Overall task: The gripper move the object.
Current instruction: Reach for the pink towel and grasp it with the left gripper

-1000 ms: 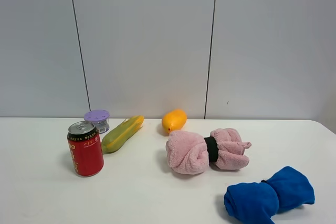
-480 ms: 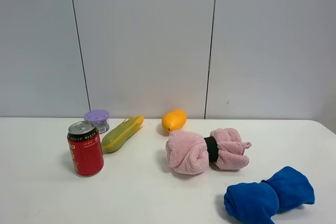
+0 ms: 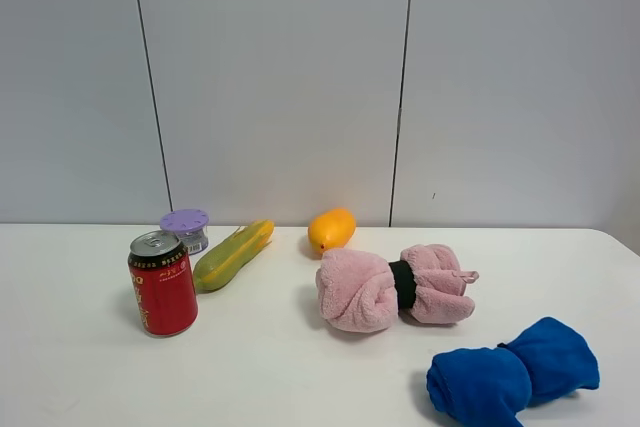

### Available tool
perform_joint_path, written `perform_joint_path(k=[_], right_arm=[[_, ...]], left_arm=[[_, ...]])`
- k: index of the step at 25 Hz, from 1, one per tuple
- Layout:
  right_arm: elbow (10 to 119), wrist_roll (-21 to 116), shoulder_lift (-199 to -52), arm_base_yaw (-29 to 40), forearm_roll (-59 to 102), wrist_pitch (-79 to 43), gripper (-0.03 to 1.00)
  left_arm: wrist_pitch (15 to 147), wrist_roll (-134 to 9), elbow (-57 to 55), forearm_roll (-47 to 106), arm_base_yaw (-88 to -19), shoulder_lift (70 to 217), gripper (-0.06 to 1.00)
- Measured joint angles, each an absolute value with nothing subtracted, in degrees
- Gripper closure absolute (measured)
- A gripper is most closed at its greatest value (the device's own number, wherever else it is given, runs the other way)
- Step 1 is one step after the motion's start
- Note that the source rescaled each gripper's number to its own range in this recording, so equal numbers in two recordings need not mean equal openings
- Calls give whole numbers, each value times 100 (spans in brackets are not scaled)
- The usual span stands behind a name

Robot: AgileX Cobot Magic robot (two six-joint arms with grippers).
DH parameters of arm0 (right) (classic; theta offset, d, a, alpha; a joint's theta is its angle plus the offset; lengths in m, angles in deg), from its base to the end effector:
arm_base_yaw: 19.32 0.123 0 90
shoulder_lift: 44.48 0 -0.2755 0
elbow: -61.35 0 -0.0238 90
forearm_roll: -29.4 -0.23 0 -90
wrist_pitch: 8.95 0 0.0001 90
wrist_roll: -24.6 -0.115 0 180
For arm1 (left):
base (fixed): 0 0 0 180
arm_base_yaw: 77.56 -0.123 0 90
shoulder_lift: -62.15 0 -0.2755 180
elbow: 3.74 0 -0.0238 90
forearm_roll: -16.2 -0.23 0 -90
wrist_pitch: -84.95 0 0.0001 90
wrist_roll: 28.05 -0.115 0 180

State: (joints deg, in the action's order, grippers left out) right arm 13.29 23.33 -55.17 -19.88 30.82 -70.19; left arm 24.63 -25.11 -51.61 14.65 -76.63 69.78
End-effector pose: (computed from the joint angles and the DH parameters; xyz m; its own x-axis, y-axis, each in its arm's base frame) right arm 0.0131 -0.0026 0.2562 -0.4994 0.0151 -0.8662 0.0337 0.9994 -0.0020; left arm 0.0065 0.0026 0.2593 -0.4348 -0.0308 -0.9000 -0.0214 0.9995 -0.0239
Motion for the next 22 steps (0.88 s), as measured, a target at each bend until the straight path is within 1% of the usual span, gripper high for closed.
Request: perform_joint_path(k=[13,18,22], right_arm=[[1329,2333,-5517,-1988,3082,-7019,-3],[1329,2333,-5517,-1988,3082,-7019,-3],[1329,2333,-5517,-1988,3082,-7019,-3]], left_arm=[[2477,-2511,-5126,1485,-7663,7151,6],[2816,-2728,-4857,1620,-7663,8294,6],[3412,-3108,-4323,1932,-7663,9621,6]])
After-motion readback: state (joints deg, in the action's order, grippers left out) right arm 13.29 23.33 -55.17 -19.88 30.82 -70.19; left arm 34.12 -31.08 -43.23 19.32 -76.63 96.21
